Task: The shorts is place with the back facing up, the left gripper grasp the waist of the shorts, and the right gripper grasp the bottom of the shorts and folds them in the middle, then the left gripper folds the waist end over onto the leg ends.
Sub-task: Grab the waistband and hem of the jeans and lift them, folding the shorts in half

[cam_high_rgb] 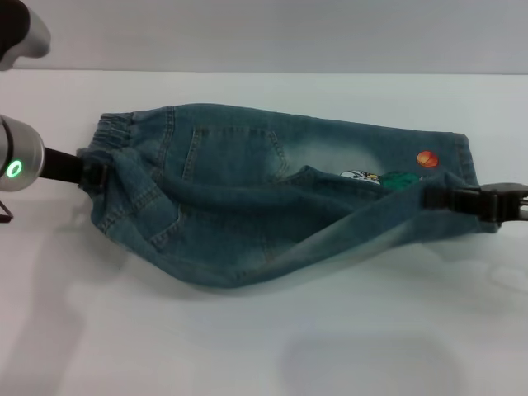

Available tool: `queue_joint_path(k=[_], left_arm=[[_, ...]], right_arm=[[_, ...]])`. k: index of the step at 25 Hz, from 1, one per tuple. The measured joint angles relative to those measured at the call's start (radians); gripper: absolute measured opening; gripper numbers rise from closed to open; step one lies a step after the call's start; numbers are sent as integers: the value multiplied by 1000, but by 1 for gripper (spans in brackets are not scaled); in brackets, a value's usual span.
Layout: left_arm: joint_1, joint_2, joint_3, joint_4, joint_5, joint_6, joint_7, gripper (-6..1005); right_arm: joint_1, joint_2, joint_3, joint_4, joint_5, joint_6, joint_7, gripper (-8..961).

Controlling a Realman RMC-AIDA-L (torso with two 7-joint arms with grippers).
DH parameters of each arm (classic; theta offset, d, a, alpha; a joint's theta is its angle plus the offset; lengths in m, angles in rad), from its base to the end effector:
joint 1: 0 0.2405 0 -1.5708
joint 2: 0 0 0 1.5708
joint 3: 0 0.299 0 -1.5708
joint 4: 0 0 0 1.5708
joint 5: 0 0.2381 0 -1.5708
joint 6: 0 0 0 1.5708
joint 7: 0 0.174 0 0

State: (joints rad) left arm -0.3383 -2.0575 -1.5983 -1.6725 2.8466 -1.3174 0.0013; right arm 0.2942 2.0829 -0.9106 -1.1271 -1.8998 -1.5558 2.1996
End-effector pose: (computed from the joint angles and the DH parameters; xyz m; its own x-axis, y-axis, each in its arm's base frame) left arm -0.2423 0.4010 0.0030 0.5490 0.7995 0.2439 0.6617 -0.2375 -0.7111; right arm 0.2991 0.3556 0.0084 0.4565 -0.7344 -0.5024 -0.8454 -0.5340 0.0124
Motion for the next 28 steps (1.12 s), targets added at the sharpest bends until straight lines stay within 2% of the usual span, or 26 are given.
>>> queue_joint_path(k=[14,24,28], left_arm=[[3,0,-43,37,-70,124,63,199],[6,-2,-64,46,-83,182,72,199],[8,-1,-67,68,-112,230,72,200]], right_arm=[[-73,2,15,36,185,75,-73,-1],[-84,-1,34,72,252,102,-111,-1],[-94,-3,37,124,352,104,-171,-1]])
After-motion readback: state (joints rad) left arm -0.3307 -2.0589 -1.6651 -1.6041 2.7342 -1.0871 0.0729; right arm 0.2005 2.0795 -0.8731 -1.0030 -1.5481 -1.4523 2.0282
